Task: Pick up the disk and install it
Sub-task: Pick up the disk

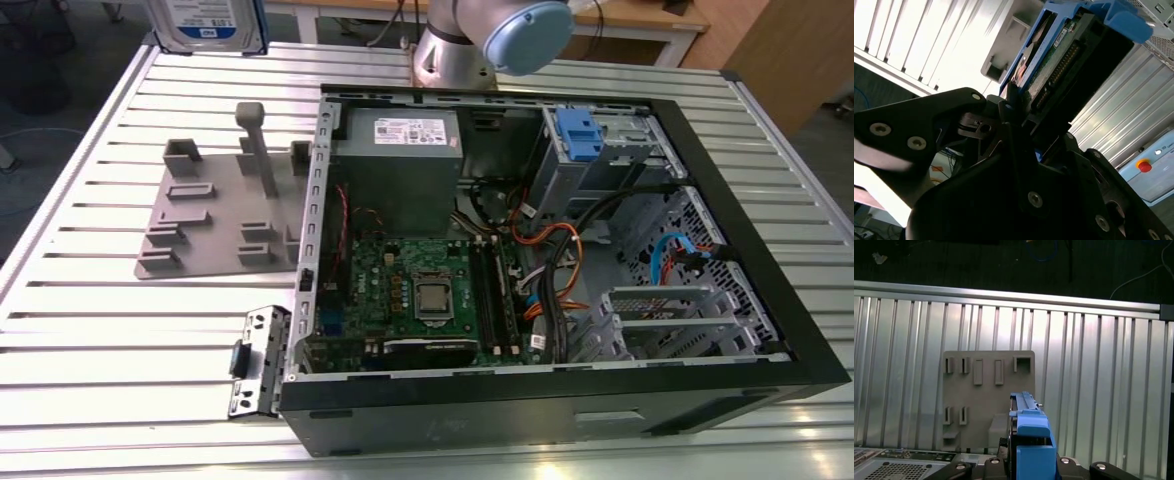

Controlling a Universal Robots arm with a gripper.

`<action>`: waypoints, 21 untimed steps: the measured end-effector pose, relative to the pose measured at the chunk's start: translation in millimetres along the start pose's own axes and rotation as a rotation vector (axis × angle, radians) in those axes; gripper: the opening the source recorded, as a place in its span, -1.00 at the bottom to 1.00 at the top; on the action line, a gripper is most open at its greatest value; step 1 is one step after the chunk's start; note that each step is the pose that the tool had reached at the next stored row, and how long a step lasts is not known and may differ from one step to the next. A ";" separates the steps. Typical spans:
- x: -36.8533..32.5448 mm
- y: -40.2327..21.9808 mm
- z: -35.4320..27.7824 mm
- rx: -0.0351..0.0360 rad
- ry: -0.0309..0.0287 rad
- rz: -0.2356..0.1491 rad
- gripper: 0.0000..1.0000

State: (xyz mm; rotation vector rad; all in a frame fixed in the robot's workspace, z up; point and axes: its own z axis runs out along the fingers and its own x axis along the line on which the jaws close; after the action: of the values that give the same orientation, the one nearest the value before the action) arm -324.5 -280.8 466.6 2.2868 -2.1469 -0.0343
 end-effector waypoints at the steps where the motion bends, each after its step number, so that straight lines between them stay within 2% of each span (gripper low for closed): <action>1: 0.8 -1.1 -0.1 -0.0001 0.0000 0.000 -0.27; 10: 7.0 -12.5 -0.3 -0.0003 0.0000 0.000 -0.27; 21: 16.2 -21.5 -0.6 -0.0002 0.0000 0.000 -0.27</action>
State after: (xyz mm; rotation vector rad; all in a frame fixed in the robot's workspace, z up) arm -302.0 -295.6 466.6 2.2867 -2.1468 -0.0346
